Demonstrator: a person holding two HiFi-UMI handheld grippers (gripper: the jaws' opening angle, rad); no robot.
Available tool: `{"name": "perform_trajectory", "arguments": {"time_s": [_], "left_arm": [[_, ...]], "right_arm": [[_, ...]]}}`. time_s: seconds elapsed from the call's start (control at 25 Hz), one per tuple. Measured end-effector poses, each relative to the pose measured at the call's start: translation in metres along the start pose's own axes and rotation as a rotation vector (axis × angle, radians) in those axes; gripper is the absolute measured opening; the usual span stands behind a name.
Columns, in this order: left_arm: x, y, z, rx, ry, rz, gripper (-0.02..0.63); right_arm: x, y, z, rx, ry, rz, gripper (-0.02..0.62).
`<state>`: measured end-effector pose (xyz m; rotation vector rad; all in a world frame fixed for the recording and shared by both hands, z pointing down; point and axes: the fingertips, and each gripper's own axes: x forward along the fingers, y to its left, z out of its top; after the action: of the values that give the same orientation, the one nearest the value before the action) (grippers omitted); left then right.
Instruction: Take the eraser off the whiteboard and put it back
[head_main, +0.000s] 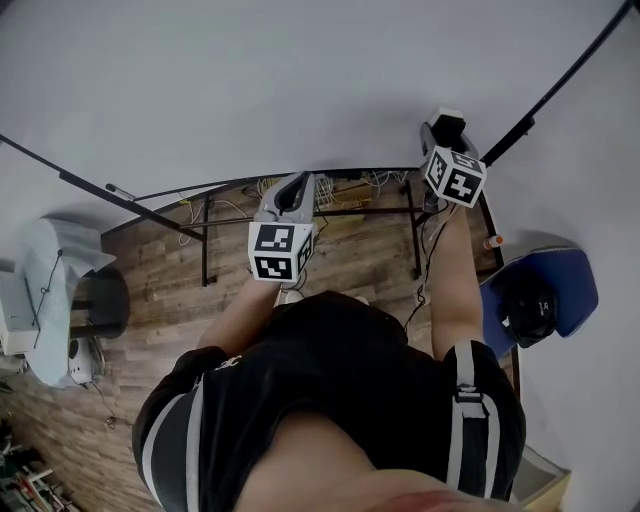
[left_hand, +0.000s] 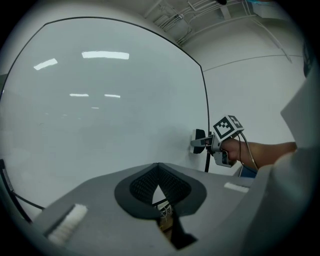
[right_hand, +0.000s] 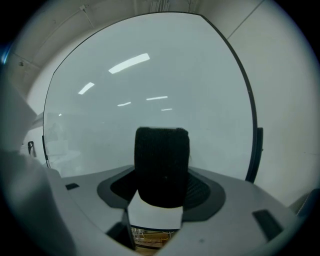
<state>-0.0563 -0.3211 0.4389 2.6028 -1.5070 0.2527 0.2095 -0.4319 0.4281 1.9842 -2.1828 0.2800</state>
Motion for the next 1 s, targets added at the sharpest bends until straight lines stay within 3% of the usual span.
{"name": "perform_trajectory", "arguments": {"time_s": [0.56,0.84,1.0], "left_arm": [[0.006,0.01,0.0,-0.009,0.0,0.035,0.008],[0.011,0.012,0.007,-0.002,-0.013,0.035,0.008],[0.014,0.014,0.011,-0.006,-0.023,0.028,0.008]], "right_arm": [[0.016,-0.001,0.012,-0.01,-0.035,0.004,0.255],[-0.008,-0.002,0.029,0.01,-0.19,-0.014,0.307],[-0.057,0.001,0.053,0.015,-0.395,-0.032,0.306]]}}
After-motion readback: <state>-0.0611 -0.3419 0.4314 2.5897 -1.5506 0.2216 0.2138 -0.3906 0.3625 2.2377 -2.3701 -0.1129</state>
